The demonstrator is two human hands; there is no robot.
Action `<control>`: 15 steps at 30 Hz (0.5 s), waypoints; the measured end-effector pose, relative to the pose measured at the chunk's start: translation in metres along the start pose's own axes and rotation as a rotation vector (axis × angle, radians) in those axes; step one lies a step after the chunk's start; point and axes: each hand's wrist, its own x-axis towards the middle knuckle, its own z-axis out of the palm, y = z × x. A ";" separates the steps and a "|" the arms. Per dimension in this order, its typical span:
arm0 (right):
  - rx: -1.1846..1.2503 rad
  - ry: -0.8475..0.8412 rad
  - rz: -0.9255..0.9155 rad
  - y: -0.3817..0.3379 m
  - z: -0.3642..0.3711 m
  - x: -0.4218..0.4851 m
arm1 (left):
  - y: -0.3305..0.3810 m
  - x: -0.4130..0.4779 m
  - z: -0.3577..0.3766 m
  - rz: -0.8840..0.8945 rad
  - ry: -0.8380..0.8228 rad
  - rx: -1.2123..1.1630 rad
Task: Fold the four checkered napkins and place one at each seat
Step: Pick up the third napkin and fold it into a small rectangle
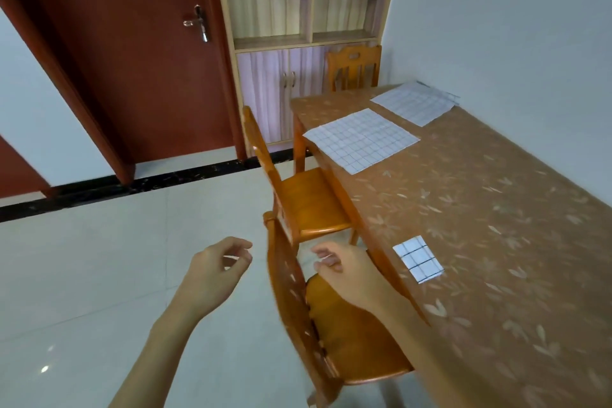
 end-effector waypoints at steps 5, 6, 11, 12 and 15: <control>-0.006 0.003 0.081 -0.063 0.049 0.025 | -0.063 0.023 -0.084 -0.045 -0.098 0.031; -0.003 0.000 0.088 -0.073 0.058 0.031 | -0.071 0.030 -0.096 -0.044 -0.108 0.037; 0.062 -0.007 0.150 -0.107 0.093 0.065 | -0.103 0.073 -0.128 -0.045 -0.151 0.017; 0.073 -0.005 0.162 -0.110 0.098 0.074 | -0.108 0.083 -0.131 -0.045 -0.170 0.017; 0.069 -0.026 0.183 -0.115 0.112 0.110 | -0.127 0.117 -0.140 -0.060 -0.229 0.022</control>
